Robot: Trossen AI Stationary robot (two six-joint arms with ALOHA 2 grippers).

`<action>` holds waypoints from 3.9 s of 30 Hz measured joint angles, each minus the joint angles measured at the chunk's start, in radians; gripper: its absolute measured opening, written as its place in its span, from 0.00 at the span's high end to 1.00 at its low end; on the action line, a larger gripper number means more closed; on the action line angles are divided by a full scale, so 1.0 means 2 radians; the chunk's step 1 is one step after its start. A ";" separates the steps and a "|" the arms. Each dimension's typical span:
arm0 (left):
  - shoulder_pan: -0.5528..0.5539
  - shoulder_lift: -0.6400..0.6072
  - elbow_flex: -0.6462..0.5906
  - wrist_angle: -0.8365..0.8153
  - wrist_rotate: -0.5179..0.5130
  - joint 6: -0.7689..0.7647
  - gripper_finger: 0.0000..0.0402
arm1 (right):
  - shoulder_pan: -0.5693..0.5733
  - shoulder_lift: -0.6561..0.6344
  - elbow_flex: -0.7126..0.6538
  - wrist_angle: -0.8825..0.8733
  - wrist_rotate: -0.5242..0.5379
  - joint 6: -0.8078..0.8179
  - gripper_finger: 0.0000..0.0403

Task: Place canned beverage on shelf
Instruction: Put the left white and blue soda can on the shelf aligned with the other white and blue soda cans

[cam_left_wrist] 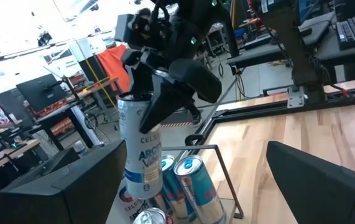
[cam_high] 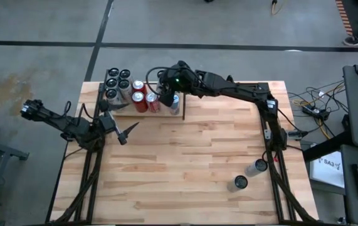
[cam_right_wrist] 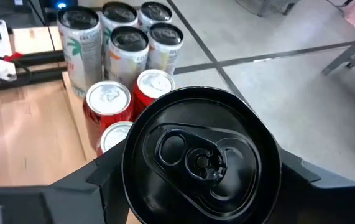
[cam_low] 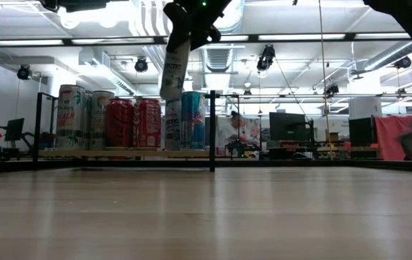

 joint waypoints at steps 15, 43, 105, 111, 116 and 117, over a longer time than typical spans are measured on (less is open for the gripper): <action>0.000 0.002 0.000 0.000 0.000 0.001 0.08 | 0.000 0.000 -0.021 0.002 0.000 0.003 0.39; 0.000 0.005 0.000 0.000 0.001 0.003 0.08 | -0.001 0.025 -0.036 0.014 -0.022 0.016 0.39; -0.011 0.209 -0.072 0.223 0.095 -0.057 0.08 | -0.002 0.025 -0.061 0.003 -0.027 0.030 0.37; -0.011 0.192 -0.072 0.216 0.088 -0.051 0.08 | -0.002 0.028 -0.062 0.006 -0.033 0.034 0.37; -0.014 0.188 -0.072 0.209 0.088 -0.054 0.08 | -0.002 0.047 -0.062 0.003 -0.041 0.034 0.37; -0.015 0.188 -0.072 0.209 0.089 -0.055 0.08 | -0.002 0.049 -0.063 0.002 -0.042 0.035 0.37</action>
